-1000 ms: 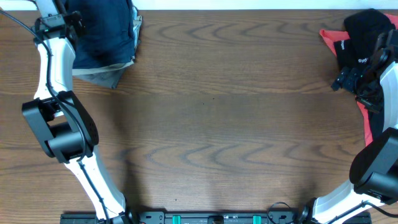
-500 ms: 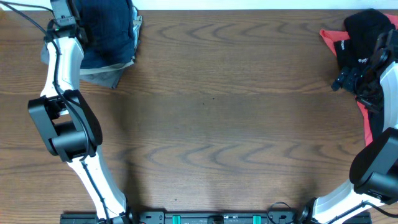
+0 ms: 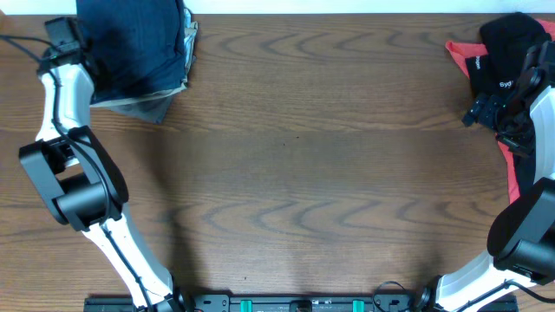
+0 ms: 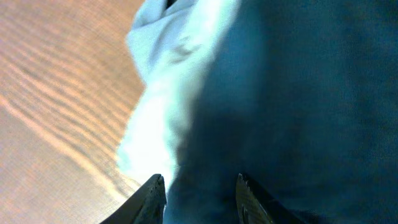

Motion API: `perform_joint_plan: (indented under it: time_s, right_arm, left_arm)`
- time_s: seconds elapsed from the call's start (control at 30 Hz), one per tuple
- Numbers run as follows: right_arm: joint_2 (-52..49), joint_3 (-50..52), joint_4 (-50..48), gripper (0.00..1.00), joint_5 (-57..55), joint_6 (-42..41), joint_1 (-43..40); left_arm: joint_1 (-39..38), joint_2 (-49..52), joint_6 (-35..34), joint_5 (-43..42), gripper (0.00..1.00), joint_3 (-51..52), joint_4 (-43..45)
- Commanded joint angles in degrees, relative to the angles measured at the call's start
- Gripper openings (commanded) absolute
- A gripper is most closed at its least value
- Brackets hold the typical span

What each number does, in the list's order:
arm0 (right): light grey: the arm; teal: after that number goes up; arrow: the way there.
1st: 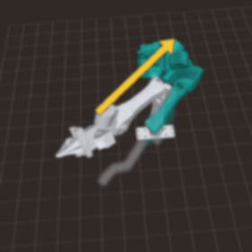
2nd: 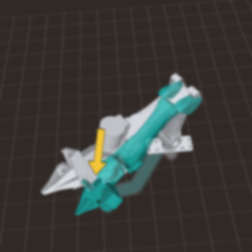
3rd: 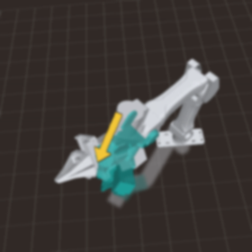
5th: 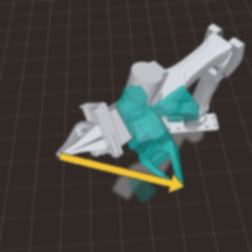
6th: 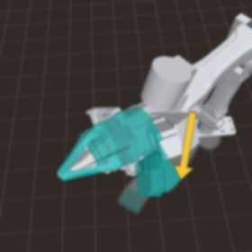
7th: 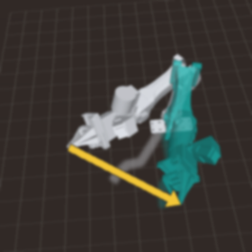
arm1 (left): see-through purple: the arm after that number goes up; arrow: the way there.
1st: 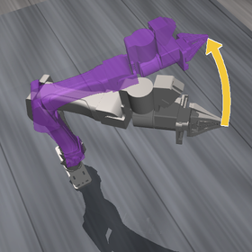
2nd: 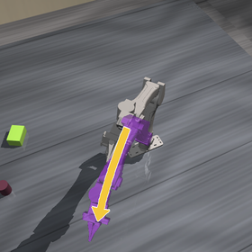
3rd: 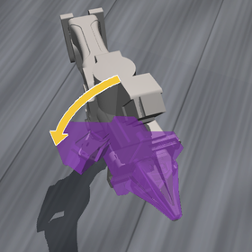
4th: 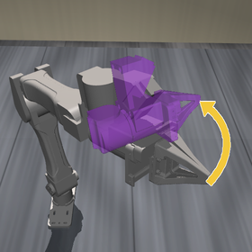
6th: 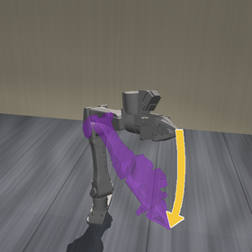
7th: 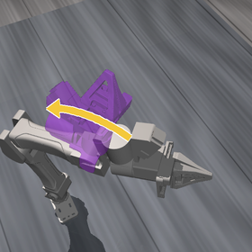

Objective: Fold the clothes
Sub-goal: 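Lower the jeans onto the khaki pants stack and adjust placement, then open the left gripper and pull it back from the stack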

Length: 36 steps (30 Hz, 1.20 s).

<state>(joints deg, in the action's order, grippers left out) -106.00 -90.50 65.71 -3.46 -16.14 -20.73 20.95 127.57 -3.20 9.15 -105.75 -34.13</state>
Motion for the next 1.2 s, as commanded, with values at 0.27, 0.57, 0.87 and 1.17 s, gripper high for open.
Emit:
perform_joint_plan:
  time_s: [0.27, 0.57, 0.87, 1.17]
  right_arm:
    - [-0.13, -0.07, -0.02, 0.99, -0.39, -0.76, -0.59]
    - [-0.13, -0.07, -0.02, 0.99, -0.39, -0.79, -0.59]
    - [-0.13, -0.07, -0.02, 0.99, -0.39, -0.79, -0.59]
    - [-0.13, -0.07, 0.0, 0.99, -0.42, -0.79, -0.59]
  left_arm:
    - [-2.91, -10.16, -6.4, 0.48, 0.37, 0.61, -0.02]
    - [-10.78, -12.61, -15.15, -1.22, 0.38, 0.63, 6.21]
    - [-15.21, -2.47, -15.1, -3.61, 0.46, 0.63, 6.84]
    - [-15.26, 1.66, -15.08, -3.61, 0.48, 0.63, 2.95]
